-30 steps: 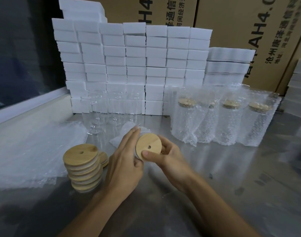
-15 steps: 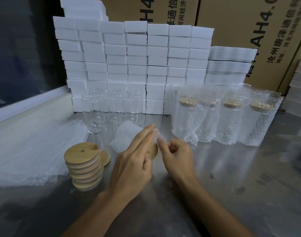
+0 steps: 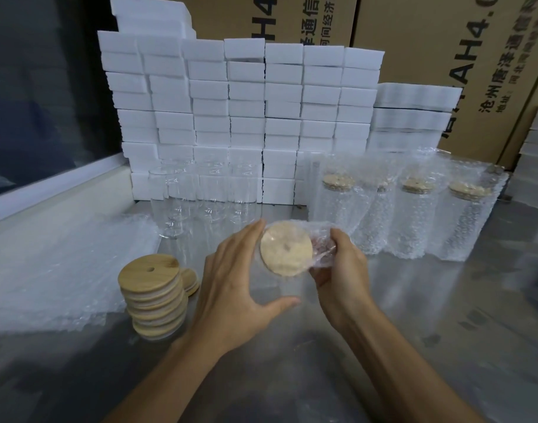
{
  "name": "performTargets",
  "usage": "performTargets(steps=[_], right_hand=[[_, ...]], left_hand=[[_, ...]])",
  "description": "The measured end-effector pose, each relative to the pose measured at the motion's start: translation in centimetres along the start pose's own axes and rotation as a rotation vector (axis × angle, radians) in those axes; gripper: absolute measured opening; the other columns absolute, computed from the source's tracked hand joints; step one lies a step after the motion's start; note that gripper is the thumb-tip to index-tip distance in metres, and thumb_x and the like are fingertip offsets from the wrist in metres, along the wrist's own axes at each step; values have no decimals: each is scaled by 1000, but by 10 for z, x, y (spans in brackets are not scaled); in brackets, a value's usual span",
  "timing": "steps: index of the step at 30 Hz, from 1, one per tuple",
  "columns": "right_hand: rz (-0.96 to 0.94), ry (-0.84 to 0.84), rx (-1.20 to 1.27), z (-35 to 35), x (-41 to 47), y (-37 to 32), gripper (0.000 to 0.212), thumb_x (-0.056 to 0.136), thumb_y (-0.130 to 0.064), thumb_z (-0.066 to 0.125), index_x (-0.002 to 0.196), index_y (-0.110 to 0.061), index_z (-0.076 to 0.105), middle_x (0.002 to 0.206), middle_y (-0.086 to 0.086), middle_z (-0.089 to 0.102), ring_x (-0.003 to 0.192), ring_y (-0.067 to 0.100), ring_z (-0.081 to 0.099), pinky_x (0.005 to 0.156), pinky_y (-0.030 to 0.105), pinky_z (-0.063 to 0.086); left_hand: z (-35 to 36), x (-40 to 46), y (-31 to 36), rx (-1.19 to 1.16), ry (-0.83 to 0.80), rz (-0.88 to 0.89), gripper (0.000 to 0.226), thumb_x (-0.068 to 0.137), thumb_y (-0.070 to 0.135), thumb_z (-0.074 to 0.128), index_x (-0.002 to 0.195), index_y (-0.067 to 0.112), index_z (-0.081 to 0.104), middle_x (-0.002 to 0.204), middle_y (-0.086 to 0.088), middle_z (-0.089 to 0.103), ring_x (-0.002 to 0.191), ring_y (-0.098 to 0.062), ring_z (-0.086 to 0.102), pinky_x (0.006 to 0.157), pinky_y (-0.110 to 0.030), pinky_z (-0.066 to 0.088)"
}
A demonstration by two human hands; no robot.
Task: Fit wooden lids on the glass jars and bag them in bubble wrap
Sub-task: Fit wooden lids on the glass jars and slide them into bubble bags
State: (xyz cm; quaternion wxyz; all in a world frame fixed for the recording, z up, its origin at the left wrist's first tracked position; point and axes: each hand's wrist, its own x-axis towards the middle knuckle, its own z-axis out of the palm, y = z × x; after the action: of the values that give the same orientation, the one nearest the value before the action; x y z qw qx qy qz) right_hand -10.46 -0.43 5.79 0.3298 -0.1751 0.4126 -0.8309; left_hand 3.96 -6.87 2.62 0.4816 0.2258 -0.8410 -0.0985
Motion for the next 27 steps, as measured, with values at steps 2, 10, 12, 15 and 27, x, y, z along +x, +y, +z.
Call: performTargets(steps=[2,10,12,15,27], right_hand=[[86,-59,122,3,-2,-2,26,103,-15,50,83,-8,66,69,5,73,59,12,71,48,23,55],[-649,-175,-501,5,-17,-2,45,86,-59,52,122,-31,50,125,-13,57,113,4,58,92,20,47],[-825,-240,-717,2,-19,2,50,88,-54,54,128,-24,55,131,-7,56,123,9,54,101,26,44],[-938,-241,-827,3,-17,7,26,95,-35,62,101,-11,71,101,-4,69,100,10,65,90,40,51],[-430,-168,-444,8,-17,9,32,88,-46,70,109,-26,58,109,-6,65,100,15,67,82,35,60]], left_hand=[[3,-2,-3,-91,15,-110,105,57,67,75,146,41,26,141,23,39,128,3,36,105,-29,37],[2,5,-4,-71,286,-206,92,54,58,75,134,24,44,116,12,45,105,-1,47,84,-13,37],[0,4,-2,-34,249,-205,93,53,64,71,135,29,42,115,12,45,99,-1,49,78,-20,40],[-1,3,1,7,205,-184,96,52,64,71,136,32,38,117,11,44,97,-7,53,72,-26,45],[3,1,-1,-74,165,-250,101,54,44,89,139,31,34,126,14,50,106,2,48,85,-21,43]])
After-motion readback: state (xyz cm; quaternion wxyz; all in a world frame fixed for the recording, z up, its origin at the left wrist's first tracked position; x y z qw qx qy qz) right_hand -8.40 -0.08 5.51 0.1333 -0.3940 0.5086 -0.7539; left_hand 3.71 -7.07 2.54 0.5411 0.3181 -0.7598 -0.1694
